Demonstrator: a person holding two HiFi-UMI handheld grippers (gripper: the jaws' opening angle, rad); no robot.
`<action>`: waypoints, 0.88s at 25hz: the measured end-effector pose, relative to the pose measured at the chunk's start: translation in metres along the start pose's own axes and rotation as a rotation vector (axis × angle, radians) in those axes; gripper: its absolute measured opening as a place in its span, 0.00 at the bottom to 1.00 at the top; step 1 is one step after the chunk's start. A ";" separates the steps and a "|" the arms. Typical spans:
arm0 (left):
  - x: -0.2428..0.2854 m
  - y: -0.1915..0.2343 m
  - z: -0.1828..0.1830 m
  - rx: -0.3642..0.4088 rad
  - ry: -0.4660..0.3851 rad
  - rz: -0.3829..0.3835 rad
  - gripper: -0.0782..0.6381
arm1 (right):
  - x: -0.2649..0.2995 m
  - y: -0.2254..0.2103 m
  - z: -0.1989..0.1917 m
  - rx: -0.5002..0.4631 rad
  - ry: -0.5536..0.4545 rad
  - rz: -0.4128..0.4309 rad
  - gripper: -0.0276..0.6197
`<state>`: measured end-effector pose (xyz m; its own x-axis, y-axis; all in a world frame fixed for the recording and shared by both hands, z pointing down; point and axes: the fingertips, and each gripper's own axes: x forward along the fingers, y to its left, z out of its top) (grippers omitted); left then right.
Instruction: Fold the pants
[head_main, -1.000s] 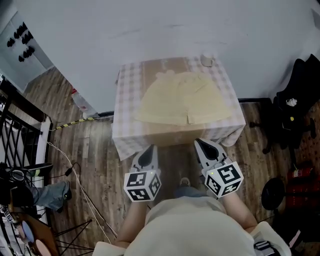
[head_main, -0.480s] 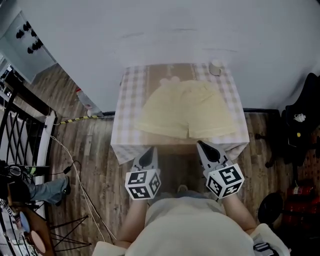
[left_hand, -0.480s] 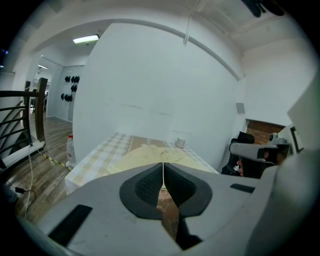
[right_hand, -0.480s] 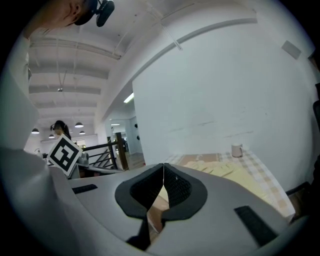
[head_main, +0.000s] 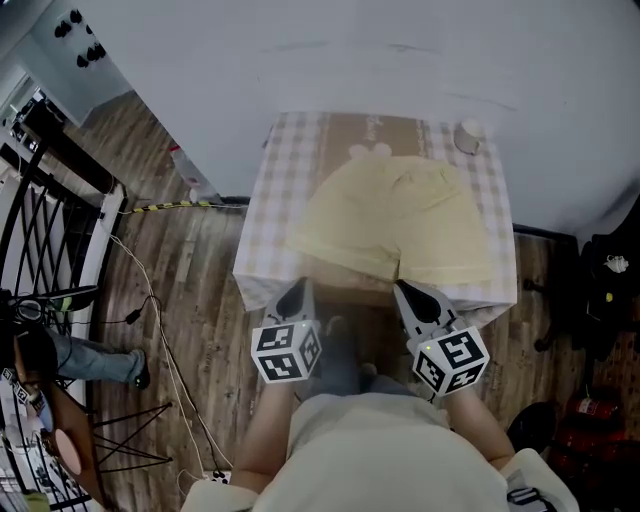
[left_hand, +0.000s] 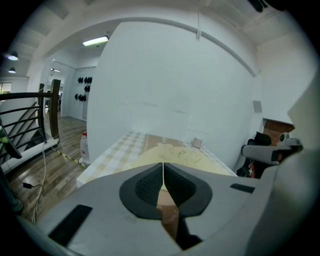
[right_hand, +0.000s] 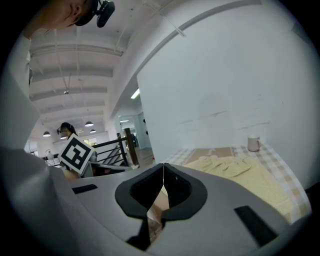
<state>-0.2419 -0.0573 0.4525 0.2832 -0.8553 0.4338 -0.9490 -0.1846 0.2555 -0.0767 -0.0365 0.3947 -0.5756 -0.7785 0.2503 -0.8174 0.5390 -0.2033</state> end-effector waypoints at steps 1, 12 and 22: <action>0.005 0.006 -0.001 0.000 0.005 0.009 0.12 | 0.005 0.000 0.001 0.000 0.000 0.002 0.04; 0.075 0.062 -0.011 -0.017 0.083 0.031 0.12 | 0.069 -0.031 0.018 0.006 0.019 -0.004 0.04; 0.127 0.100 -0.028 -0.019 0.186 -0.002 0.12 | 0.130 -0.034 0.027 0.006 0.063 0.006 0.04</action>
<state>-0.2967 -0.1711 0.5574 0.3078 -0.7506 0.5847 -0.9460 -0.1756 0.2726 -0.1226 -0.1648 0.4088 -0.5812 -0.7531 0.3082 -0.8137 0.5419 -0.2103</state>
